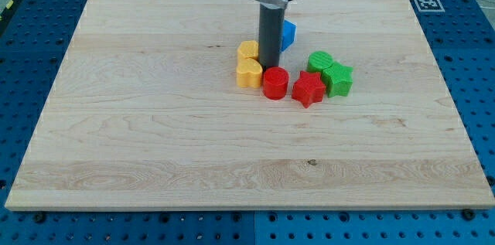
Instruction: Separate the yellow blocks from red circle
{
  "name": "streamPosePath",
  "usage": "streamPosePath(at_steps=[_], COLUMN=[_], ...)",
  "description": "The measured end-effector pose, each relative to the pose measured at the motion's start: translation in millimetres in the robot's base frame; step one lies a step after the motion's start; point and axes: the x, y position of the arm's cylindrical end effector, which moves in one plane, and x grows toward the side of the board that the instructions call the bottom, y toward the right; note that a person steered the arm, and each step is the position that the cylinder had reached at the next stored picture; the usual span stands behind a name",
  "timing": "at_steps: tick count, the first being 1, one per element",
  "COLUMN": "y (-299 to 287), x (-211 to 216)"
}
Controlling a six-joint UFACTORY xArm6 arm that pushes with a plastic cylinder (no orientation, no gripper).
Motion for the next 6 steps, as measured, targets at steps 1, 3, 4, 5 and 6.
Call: streamPosePath(at_steps=[1, 3, 4, 5, 6], y=[-21, -20, -1, 2, 3], x=[8, 33, 48, 40, 25])
